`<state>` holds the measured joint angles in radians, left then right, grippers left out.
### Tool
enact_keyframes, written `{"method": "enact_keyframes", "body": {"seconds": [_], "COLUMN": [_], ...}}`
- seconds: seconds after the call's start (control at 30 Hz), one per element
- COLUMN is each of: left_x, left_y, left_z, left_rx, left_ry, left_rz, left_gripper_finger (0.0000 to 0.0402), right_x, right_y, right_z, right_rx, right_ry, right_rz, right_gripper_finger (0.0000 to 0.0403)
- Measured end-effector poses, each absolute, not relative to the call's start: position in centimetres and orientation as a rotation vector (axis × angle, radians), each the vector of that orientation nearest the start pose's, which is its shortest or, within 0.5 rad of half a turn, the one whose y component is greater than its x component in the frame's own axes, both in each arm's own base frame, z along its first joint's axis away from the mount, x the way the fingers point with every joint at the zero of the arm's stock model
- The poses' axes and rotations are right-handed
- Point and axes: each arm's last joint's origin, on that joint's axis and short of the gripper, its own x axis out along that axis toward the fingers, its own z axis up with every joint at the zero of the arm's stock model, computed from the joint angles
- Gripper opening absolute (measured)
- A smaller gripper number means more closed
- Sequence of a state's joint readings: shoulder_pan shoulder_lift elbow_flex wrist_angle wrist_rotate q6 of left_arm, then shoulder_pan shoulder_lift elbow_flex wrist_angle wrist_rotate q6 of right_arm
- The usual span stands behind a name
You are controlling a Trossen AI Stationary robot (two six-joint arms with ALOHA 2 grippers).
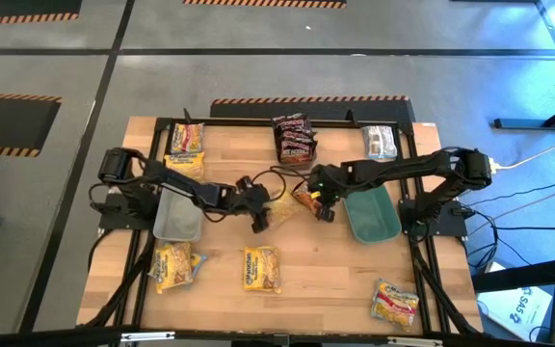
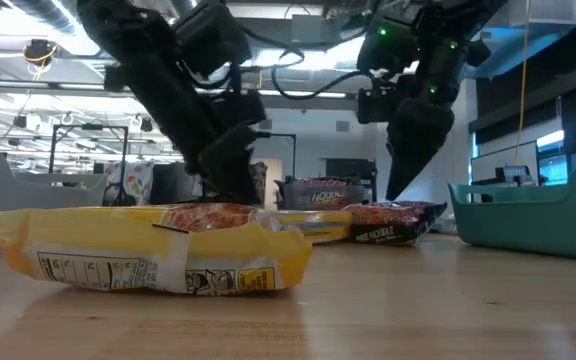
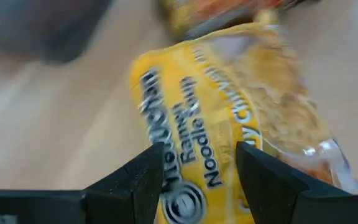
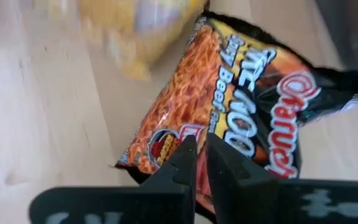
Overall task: Sort Maruchan noodles
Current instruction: Put the black noodle pack into the black bin
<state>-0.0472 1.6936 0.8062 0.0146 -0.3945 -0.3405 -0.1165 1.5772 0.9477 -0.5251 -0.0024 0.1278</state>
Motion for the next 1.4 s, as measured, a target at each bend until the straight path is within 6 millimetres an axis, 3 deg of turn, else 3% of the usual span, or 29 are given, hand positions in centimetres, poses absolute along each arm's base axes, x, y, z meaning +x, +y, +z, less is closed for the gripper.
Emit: {"method": "enact_keyframes", "body": {"seconds": [0.27, 0.53, 0.7, 0.83, 0.97, 1.2, 1.4], "left_x": [29.1, 30.5, 31.6, 33.2, 35.3, 40.1, 41.8], "left_y": [1.2, -1.0, -2.8, -3.5, -3.0, -2.5, -2.0], "left_z": [16.0, 17.7, 17.9, 17.4, 16.3, 14.8, 13.9], "left_rx": [-0.104, -0.138, -0.128, -0.134, -0.114, -0.088, -0.070], "left_ry": [0.803, 0.621, 0.545, 0.447, 0.446, 0.544, 0.593], "left_rz": [0.734, 0.585, 0.430, 0.299, 0.270, 0.175, 0.170], "left_gripper_finger": [0.0192, 0.0192, 0.0192, 0.0192, 0.0192, 0.0192, 0.0192], "right_x": [28.9, 30.8, 31.0, 29.7, 27.1, 23.6, 22.9], "right_y": [-3.2, 0.8, 2.7, 3.1, 3.3, 2.5, 2.5], "right_z": [17.3, 17.0, 18.9, 21.2, 21.9, 19.9, 18.4], "right_rx": [0.200, 0.229, 0.212, 0.219, 0.235, 0.342, 0.354], "right_ry": [1.141, 1.024, 0.976, 0.905, 0.893, 0.895, 0.963], "right_rz": [-0.161, 0.090, 0.159, 0.102, -0.040, -0.245, -0.271], "right_gripper_finger": [0.0019, 0.0019, 0.0019, 0.0019, 0.0019, 0.0026, 0.0113]}}
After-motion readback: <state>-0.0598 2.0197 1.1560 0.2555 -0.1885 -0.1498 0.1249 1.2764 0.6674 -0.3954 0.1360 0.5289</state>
